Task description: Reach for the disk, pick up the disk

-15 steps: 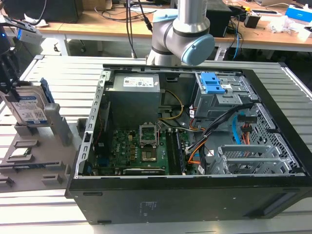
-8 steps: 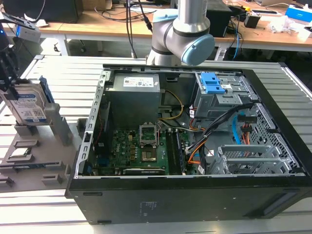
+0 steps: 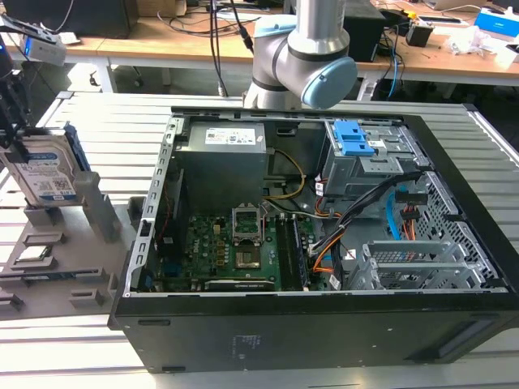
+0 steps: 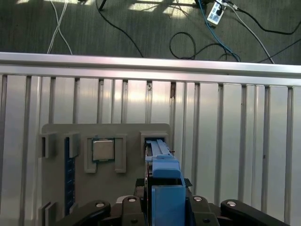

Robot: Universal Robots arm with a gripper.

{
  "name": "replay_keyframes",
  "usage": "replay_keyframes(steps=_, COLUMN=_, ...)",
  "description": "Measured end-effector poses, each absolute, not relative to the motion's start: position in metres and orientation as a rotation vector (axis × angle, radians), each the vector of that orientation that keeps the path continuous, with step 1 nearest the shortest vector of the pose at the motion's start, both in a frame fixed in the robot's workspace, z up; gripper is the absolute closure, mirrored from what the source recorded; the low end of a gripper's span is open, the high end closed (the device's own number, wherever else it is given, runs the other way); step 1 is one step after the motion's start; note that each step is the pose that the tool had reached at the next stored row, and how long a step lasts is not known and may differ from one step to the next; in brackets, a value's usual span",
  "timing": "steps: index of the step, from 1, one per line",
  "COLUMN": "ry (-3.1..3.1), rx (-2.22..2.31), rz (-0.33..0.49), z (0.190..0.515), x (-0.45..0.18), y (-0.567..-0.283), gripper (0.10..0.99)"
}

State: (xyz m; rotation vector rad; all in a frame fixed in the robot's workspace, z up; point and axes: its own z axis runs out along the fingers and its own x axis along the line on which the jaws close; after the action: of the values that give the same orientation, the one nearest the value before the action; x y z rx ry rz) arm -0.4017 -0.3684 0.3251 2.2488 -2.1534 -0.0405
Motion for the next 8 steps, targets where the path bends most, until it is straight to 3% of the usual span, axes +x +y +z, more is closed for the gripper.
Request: replay_keyframes(steps=8, ry=-2.153, rx=2.249, rz=-0.041, z=0.3314, x=-0.4014, y=-0.3676, gripper=0.722)
